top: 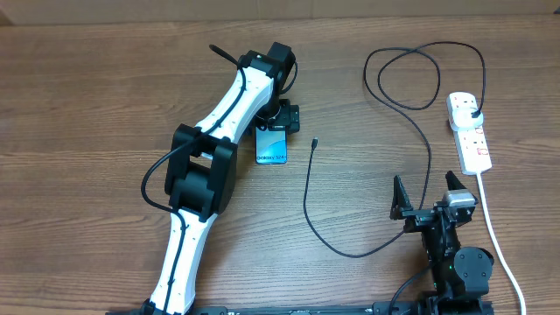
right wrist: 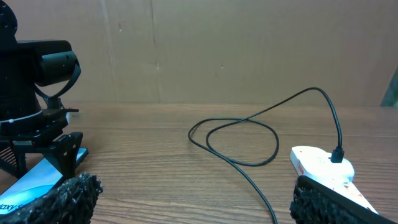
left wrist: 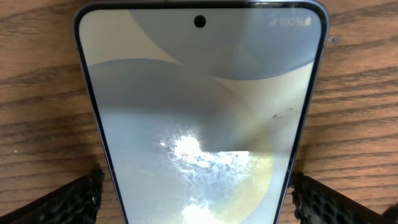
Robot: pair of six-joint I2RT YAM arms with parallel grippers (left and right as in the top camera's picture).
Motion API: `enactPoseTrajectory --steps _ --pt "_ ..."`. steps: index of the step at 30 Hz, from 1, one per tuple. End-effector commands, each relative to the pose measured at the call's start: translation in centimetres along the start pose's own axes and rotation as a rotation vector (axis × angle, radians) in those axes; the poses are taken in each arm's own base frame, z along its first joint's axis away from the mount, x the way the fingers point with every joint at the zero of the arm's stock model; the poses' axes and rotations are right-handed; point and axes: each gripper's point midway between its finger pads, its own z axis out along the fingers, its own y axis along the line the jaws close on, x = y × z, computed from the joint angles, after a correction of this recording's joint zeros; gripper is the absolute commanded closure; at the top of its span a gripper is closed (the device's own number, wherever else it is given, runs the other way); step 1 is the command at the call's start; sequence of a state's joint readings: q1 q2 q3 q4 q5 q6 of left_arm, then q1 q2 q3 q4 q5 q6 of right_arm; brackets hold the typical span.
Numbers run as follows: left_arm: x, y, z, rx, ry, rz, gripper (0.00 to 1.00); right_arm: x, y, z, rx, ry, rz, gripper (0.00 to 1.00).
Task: Plug charger to phone and switch on socket
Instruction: 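Lower the left gripper and close it on the smartphone's sides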
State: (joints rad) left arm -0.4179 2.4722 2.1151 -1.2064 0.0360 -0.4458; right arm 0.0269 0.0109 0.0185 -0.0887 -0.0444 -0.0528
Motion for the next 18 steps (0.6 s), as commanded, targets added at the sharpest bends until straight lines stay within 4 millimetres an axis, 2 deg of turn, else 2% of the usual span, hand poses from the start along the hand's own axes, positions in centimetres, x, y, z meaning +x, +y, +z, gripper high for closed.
enactPoseTrajectory --steps 1,18 --pt "1.60 -0.26 2.85 0.033 0.092 -0.015 0.00 0.16 0.01 0.02 0.001 -0.005 -0.005 0.00" --pt "1.78 -0.26 2.85 0.026 0.095 -0.012 0.00 0.16 0.01 0.02 0.001 -0.005 -0.005 0.00"
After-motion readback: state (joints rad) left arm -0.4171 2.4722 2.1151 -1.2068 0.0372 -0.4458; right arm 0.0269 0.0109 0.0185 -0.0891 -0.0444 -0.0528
